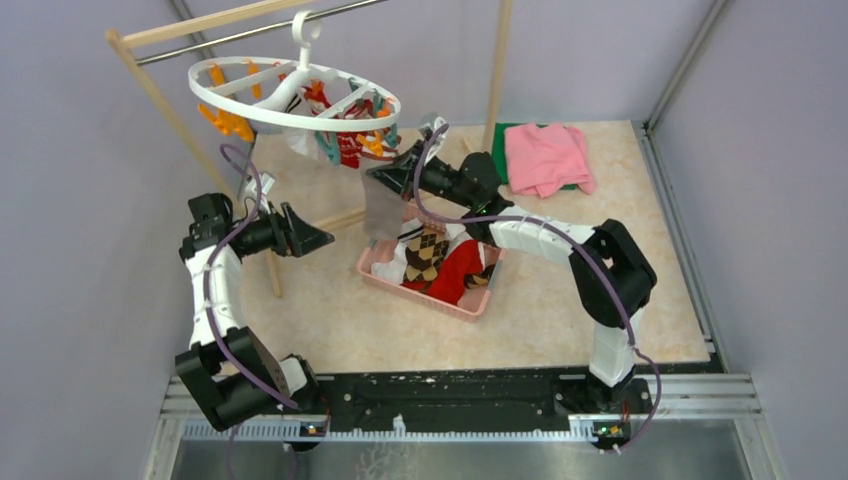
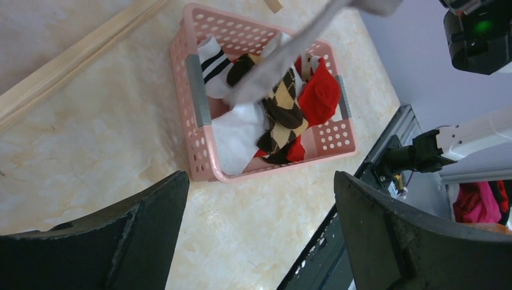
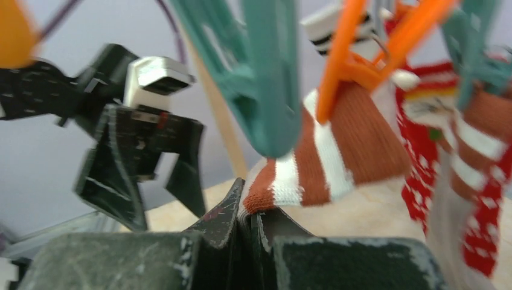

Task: Remove the socks clipped to the hanger

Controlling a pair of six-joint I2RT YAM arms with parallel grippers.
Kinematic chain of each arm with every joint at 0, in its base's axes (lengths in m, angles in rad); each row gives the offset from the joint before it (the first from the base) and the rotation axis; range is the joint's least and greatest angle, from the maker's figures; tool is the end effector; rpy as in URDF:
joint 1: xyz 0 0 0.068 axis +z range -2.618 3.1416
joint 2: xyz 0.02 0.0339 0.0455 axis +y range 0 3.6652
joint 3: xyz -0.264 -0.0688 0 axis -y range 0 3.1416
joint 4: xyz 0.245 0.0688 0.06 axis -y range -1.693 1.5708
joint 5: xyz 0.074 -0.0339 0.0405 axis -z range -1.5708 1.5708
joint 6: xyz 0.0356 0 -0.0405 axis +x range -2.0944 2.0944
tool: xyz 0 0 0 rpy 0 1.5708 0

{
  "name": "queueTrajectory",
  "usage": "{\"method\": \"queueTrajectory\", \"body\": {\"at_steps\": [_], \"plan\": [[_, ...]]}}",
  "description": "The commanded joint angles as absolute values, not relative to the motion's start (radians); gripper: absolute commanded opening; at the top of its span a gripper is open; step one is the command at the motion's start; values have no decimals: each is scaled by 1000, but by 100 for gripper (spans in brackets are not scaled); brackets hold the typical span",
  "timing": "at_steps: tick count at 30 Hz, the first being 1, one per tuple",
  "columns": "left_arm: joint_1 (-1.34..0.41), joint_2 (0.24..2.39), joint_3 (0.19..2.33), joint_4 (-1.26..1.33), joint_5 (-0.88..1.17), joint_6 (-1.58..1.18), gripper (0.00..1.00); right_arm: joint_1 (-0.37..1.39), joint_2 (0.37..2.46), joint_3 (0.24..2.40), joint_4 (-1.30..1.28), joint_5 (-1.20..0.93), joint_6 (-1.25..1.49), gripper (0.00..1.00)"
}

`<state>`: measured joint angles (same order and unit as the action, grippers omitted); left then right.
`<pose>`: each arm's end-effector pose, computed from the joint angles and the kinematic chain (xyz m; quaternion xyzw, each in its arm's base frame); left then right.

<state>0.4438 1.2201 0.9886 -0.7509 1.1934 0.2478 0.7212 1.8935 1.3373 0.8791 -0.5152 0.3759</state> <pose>0.2218 0.0688 0.2912 0.0847 0.8038 -0.4246 0.4079 0.3211 0.3057 0.3188 -0.3007 0.5210 0.5362 0.5920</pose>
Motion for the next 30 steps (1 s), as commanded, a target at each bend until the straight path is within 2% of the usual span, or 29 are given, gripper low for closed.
{"method": "queueTrajectory", "body": {"at_steps": [1,5,10,11,19,30], "plan": [[443,1203,1045,-837,1327,373,97,821,1813,1356,870,-466,398,0],[437,1220,1113,-1026,1413,565,99,894,1817,1400,843,-409,425,0],[430,1306,1242,-1393,1492,930,99,947,1813,1391,867,-341,471,0],[426,1321,1253,-1410,1495,927,99,958,1813,1390,863,-331,471,0],[339,1331,1243,-1396,1502,945,99,967,1787,1360,771,-227,430,4],[274,1474,1298,-1331,1513,903,99,899,1753,1319,802,-280,601,11]]}}
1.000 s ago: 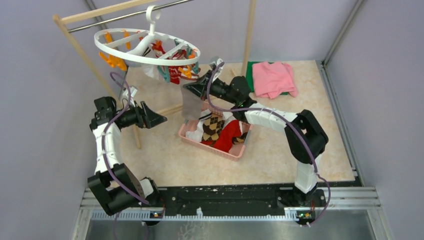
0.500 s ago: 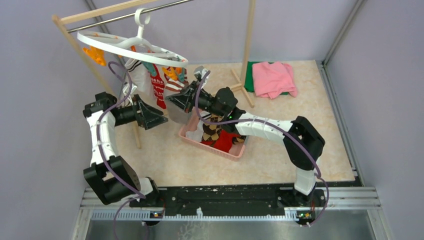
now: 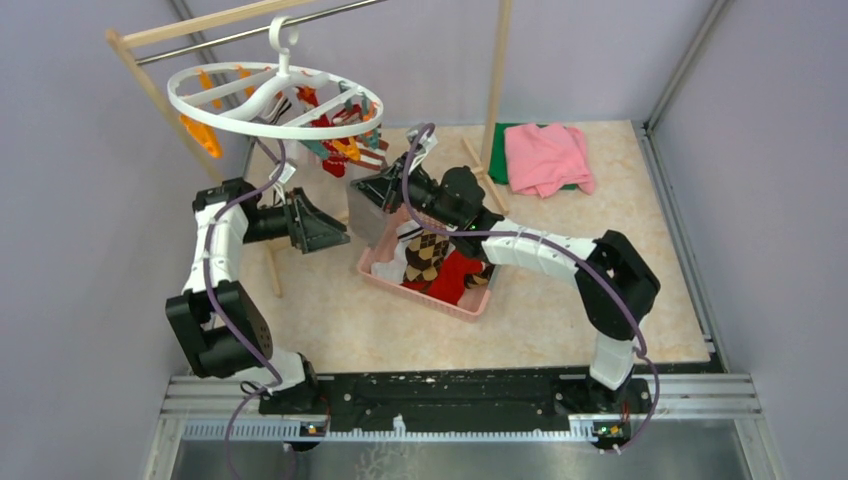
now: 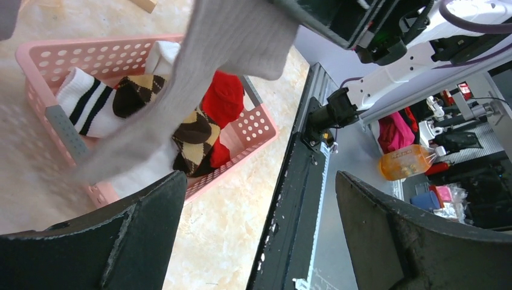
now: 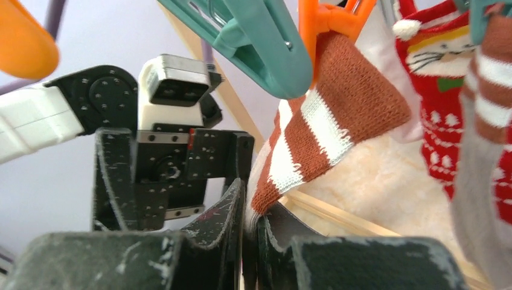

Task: Remove the socks clipped to the hanger

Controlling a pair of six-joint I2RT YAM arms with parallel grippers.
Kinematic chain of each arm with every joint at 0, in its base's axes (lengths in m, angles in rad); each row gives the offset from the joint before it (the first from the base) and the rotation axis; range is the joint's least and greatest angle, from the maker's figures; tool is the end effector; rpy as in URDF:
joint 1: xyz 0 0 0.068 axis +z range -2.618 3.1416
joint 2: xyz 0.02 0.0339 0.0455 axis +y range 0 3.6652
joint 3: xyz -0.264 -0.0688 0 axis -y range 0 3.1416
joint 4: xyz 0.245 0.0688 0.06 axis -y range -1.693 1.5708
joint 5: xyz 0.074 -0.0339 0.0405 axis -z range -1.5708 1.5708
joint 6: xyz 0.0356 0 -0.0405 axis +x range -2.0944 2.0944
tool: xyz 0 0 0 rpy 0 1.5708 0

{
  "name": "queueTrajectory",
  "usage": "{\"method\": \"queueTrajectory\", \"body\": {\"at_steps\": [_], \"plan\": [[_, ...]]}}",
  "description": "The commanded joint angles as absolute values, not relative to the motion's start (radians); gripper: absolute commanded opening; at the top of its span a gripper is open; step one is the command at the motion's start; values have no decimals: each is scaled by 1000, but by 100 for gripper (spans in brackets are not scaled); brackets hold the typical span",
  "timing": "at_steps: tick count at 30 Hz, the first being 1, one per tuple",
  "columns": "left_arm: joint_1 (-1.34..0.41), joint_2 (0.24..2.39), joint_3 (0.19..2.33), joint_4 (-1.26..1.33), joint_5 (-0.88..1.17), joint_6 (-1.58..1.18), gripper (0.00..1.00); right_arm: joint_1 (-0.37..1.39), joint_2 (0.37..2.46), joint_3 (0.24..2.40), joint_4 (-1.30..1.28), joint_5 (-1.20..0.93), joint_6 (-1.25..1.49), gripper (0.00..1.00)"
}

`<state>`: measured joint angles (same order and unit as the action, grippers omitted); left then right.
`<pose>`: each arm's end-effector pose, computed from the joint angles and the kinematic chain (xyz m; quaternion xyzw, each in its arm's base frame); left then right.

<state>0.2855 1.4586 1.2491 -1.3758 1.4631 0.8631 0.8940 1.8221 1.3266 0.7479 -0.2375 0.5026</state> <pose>0.2416 0.0340 0.3058 0.2073 0.7147 -0.5638 0.3584 0.2658 0.3443 0.3326 -0.2101 0.5784 0.5602 0.5545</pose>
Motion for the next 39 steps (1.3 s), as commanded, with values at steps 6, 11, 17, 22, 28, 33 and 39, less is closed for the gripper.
{"method": "queueTrajectory", "body": {"at_steps": [6,11,17,22,28,33,39], "plan": [[196,1427,1256,-1044,1441,642,98,898,1744,1297,832,-294,655,15],[130,1309,1149,-635,1314,320,98,886,1739,1273,853,-293,687,15],[123,1278,1152,-621,1177,318,99,884,1714,1273,823,-307,702,15],[123,1235,1148,-666,1123,388,99,882,1698,1276,798,-325,723,15],[122,1211,1185,-695,1106,424,99,881,1692,1276,760,-339,737,15],[121,1185,1151,-594,1164,372,99,878,1697,1272,756,-360,750,16],[84,1244,1168,-596,1253,329,87,871,1730,1298,774,-418,805,20]]}}
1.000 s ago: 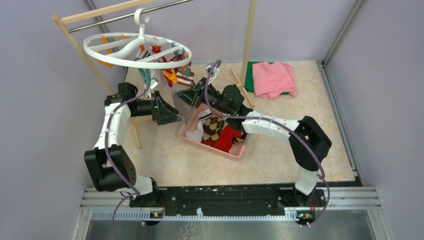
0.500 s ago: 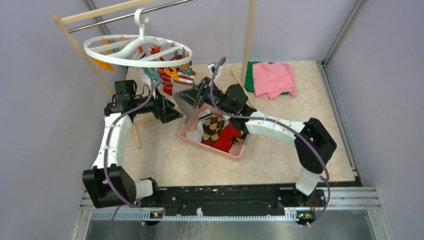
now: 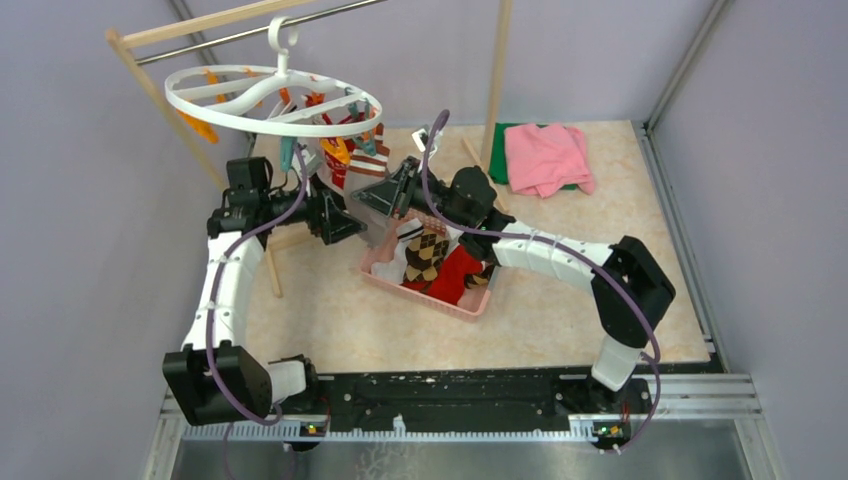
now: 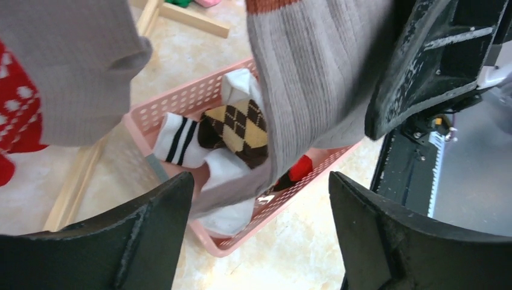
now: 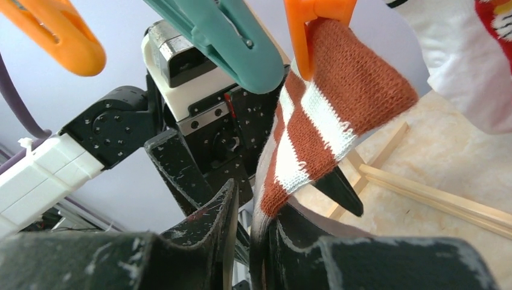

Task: Remove the socks clipped to the hanger

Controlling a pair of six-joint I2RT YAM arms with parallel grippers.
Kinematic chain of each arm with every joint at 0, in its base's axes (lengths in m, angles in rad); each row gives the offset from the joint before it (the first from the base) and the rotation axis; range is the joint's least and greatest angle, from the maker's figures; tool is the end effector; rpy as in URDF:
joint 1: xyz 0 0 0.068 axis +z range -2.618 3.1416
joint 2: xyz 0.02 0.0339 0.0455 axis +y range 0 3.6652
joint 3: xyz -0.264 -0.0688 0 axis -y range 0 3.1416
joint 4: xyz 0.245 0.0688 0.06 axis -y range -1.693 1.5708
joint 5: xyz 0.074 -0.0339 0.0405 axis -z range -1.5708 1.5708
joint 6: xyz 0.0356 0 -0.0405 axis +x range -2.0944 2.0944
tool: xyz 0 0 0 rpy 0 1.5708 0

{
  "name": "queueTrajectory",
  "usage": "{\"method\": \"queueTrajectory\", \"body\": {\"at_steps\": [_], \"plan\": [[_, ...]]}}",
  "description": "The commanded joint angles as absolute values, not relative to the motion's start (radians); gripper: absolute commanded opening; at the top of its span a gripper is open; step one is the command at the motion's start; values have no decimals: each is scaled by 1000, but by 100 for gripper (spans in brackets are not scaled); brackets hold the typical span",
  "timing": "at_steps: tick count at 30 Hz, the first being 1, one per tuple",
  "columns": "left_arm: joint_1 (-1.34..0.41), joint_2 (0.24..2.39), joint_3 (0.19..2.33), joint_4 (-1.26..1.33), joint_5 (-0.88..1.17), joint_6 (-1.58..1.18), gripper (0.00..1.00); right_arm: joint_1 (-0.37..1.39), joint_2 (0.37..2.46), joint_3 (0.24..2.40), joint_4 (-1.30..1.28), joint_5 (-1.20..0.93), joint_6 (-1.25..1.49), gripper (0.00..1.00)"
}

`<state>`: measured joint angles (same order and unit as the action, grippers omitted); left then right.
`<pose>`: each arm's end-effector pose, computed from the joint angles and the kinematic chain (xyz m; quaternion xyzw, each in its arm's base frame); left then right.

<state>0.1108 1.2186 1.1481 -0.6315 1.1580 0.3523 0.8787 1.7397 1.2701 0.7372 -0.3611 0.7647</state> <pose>0.2471 -0.0053 0.3469 0.3201 0.7260 -0.4023 0.4568 0.2542 0.3264 0.3448 -0.1765 0.5875 0.6470 0.4529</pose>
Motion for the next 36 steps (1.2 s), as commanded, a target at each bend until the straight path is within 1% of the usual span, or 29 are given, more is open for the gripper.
{"method": "queueTrajectory", "body": {"at_steps": [1,3,4,7,9,10,12,14,19,23,26,29,36], "plan": [[80,1253,1162,-604,1266,326,80,868,1732,1301,772,-421,809,21],[75,1261,1140,-619,1291,315,63,860,1732,1300,765,-424,810,25],[75,1260,1130,-628,1299,314,52,852,1730,1298,757,-423,807,28],[75,1238,1103,-645,1300,304,15,821,1718,1286,738,-413,795,36],[75,1202,1082,-624,1297,272,2,799,1717,1284,726,-417,788,38],[75,1184,1073,-608,1296,249,0,789,1719,1289,718,-427,780,40],[75,1152,1058,-585,1297,215,0,776,1719,1304,677,-432,744,49],[76,1125,1047,-571,1291,177,0,762,1707,1312,628,-421,695,54],[77,1114,1074,-637,1285,138,0,719,1641,1295,565,-343,597,59],[80,1120,1068,-667,1315,113,0,712,1649,1372,560,-357,556,60],[87,1118,1066,-694,1330,118,0,700,1684,1436,620,-467,570,61],[98,1108,1075,-745,1334,157,0,664,1751,1498,762,-678,681,61],[109,1105,1088,-793,1343,190,0,620,1886,1660,918,-924,883,63]]}}
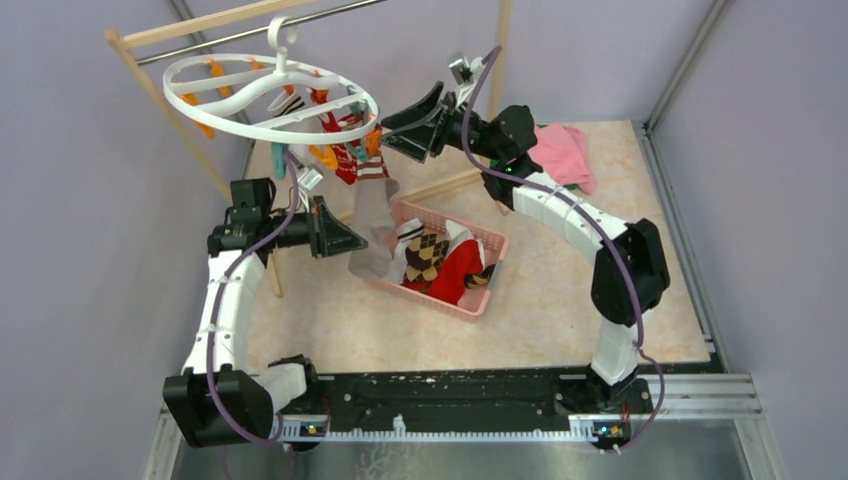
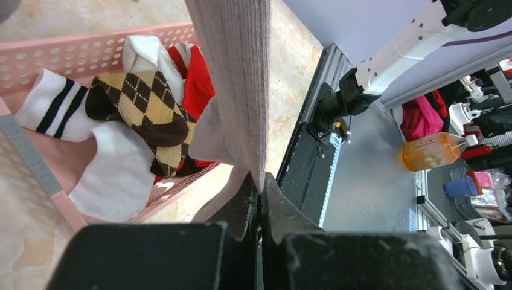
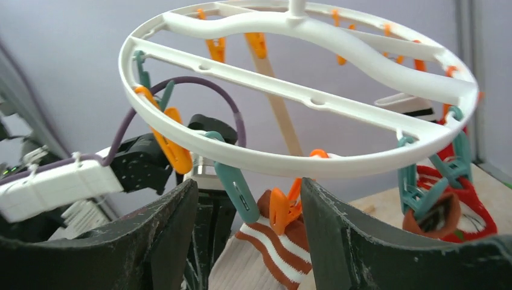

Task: Remove the socks clipped to the hanger

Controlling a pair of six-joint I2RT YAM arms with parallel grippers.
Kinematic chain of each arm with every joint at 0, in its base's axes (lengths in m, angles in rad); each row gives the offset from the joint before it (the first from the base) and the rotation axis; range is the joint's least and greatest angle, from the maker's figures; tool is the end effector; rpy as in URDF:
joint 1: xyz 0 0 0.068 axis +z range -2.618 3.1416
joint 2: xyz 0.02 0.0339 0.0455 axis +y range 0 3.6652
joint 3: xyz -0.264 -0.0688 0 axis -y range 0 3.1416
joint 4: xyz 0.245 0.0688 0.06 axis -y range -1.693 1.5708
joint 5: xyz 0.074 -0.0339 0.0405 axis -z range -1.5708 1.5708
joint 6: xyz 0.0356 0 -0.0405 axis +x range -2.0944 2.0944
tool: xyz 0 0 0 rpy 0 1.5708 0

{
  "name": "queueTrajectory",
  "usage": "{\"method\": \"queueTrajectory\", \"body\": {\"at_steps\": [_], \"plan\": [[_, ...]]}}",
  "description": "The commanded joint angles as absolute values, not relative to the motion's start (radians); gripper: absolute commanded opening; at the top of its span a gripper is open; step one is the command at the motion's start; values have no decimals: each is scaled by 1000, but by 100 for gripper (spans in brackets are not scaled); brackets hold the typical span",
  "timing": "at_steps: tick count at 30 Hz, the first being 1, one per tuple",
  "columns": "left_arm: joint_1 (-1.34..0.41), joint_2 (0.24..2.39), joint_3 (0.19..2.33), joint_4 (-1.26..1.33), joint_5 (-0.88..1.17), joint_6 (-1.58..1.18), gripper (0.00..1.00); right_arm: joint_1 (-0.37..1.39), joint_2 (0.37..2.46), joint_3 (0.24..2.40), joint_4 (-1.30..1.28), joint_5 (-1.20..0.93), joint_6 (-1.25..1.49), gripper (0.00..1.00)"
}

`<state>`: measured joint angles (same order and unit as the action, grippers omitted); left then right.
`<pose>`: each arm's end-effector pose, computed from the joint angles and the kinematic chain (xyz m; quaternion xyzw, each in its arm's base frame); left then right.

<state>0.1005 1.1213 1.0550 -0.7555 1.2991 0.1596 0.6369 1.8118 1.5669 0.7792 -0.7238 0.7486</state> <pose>0.2130 -0.0130 0.3337 0.2431 0.7343 -0.5204 0.3619 0.3252 0.2699 0.4199 -0.2812 0.4797 0.6538 0.5131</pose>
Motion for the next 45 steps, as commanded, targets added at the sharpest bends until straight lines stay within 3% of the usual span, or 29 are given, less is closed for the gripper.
{"method": "queueTrajectory", "body": {"at_steps": [1,3,4,6,12,19,37,45], "plan": [[111,1105,1091,-793,1347,189,0,619,1904,1682,932,-948,914,63],[112,1108,1099,-796,1359,189,0,612,1926,1703,933,-978,955,65],[112,1107,1104,-800,1365,189,0,606,1927,1693,938,-981,965,92],[113,1106,1110,-804,1376,189,0,592,1915,1647,989,-970,991,99],[113,1109,1116,-805,1422,188,0,580,1920,1610,1064,-944,1010,99],[113,1106,1115,-793,1454,155,0,590,2060,1701,1332,-921,1180,98],[113,1109,1135,-791,1447,152,0,624,2187,1907,1375,-899,1220,70],[112,1111,1156,-804,1450,158,0,634,2212,1936,1357,-920,1228,72]]}}
